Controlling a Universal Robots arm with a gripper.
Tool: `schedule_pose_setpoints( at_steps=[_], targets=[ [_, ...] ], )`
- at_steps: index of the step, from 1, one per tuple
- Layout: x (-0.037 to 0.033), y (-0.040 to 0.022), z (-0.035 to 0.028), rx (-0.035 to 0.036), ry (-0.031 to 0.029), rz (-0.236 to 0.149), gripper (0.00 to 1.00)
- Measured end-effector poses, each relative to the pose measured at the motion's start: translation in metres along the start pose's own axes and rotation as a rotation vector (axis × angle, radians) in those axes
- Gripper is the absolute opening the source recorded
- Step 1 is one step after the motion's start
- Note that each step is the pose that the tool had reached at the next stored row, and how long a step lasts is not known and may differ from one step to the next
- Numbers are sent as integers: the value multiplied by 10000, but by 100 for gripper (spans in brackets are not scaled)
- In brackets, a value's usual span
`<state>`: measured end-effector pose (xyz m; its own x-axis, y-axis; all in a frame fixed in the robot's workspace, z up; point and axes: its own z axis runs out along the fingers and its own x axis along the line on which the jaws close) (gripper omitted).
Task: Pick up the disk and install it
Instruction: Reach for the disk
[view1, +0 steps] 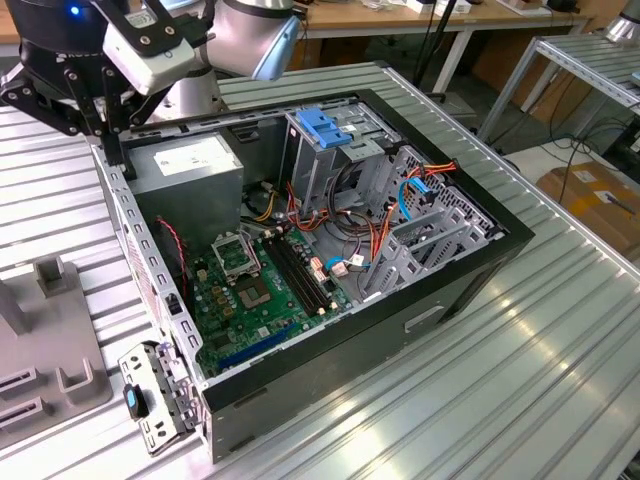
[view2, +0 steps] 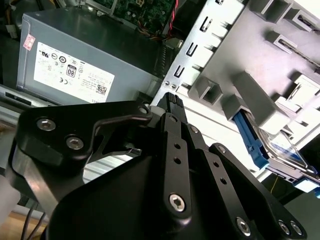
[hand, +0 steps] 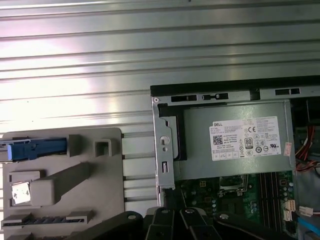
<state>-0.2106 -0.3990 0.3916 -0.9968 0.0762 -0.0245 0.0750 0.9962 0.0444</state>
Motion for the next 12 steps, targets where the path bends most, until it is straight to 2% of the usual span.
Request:
schedule_pose_setpoints(
  at_steps=[2,12],
  targets=[
    [20,-1,0,-1,0,0,11],
    [24,-2,-1,0,0,0,11]
  ],
)
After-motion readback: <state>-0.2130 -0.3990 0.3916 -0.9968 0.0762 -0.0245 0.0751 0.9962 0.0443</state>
